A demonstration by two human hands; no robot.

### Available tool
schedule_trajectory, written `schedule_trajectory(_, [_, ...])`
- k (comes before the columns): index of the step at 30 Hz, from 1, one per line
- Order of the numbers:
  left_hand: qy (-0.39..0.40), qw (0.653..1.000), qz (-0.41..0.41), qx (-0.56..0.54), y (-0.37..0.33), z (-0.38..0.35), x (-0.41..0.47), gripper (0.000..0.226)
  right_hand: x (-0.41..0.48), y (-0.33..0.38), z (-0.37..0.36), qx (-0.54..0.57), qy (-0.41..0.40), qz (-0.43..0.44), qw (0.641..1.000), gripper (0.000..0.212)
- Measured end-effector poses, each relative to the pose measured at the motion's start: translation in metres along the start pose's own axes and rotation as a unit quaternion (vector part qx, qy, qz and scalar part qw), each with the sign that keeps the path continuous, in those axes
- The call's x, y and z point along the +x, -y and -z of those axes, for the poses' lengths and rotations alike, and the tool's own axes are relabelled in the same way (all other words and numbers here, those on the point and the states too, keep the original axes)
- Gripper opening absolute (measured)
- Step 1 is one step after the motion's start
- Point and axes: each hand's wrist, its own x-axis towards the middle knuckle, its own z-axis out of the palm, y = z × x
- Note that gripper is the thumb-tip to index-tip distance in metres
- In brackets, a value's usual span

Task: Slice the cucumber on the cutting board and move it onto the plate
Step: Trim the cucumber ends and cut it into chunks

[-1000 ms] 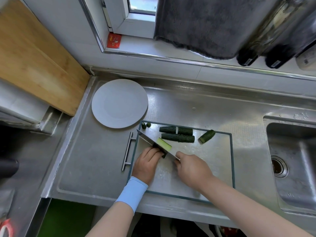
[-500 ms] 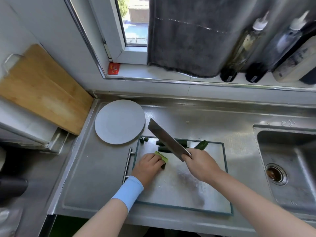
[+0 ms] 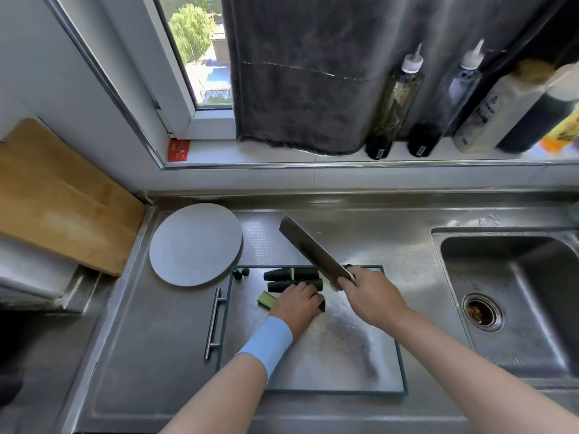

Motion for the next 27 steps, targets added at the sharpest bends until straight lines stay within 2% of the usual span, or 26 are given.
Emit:
schedule_trajectory(1, [-0.007, 1.000, 0.006, -0.003, 0.002, 0.001, 0.000, 0.017, 0.001, -0.002, 0.001, 0.005, -0.003, -0.003, 1.000, 0.025])
schedule_trajectory(3, [-0.016, 0.999, 0.038, -0.033, 0.003, 0.003, -0.001, 0.024, 0.003, -0.005, 0.003, 0.014, -0.004, -0.005, 1.000, 0.026])
schedule_trajectory(8, [-0.045, 0.977, 0.172, -0.122, 0.016, 0.012, -0.030, 0.024, 0.002, -0.005, 0.002, 0.007, 0.004, 0.004, 1.000, 0.022])
schedule_trajectory(12, [0.023, 0.980, 0.160, -0.118, 0.045, 0.017, -0.066, 0.039, 0.000, 0.005, 0.000, 0.007, 0.015, 0.011, 1.000, 0.024])
schedule_trajectory(15, [0.053, 0.983, 0.143, -0.104, 0.056, 0.024, -0.074, 0.033, 0.000, 0.016, -0.005, 0.014, 0.020, 0.018, 1.000, 0.026])
schedule_trajectory(18, [0.046, 0.978, 0.175, -0.104, 0.059, 0.029, -0.079, 0.026, 0.000, 0.026, -0.010, 0.011, 0.027, 0.028, 0.999, 0.029])
schedule_trajectory(21, [-0.020, 0.943, 0.306, -0.131, 0.062, 0.034, -0.087, 0.019, 0.000, 0.035, -0.013, 0.002, 0.031, 0.033, 0.999, 0.032])
schedule_trajectory(23, [-0.020, 0.915, 0.380, -0.133, 0.064, 0.038, -0.093, 0.026, 0.000, 0.040, -0.015, -0.003, 0.032, 0.037, 0.999, 0.032])
schedule_trajectory(27, [0.031, 0.909, 0.383, -0.162, 0.065, 0.037, -0.100, 0.043, 0.000, 0.050, -0.020, -0.005, 0.035, 0.044, 0.998, 0.032])
